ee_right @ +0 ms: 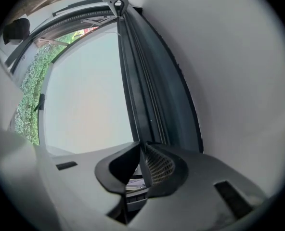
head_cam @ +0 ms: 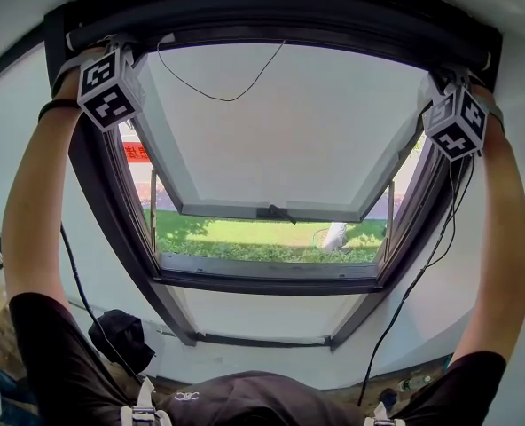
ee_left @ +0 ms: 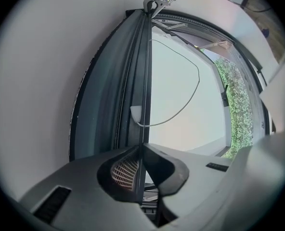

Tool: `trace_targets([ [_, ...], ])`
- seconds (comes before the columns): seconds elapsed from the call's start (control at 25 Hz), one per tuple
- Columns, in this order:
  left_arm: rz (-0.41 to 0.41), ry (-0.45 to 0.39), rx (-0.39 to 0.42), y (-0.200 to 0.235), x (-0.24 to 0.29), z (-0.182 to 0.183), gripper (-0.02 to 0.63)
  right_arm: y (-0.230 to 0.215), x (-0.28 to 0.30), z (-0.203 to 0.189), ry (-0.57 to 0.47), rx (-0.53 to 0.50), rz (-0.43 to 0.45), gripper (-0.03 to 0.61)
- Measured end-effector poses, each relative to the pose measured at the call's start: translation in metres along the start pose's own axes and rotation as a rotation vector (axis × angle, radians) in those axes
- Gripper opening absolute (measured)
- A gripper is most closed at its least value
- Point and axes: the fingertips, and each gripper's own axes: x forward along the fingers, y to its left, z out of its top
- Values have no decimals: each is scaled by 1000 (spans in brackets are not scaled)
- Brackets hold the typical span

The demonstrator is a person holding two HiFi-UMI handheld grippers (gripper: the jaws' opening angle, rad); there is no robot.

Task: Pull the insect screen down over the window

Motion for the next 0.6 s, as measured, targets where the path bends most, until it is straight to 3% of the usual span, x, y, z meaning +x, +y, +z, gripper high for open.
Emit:
trace_targets([
  [0.2, -5, -5, -3, 1, 0, 0, 23, 0, 16, -3, 27, -32, -12, 43],
  [0.6, 21, -10, 8, 1, 1, 2, 20, 4, 15, -4, 69, -56, 52, 32],
])
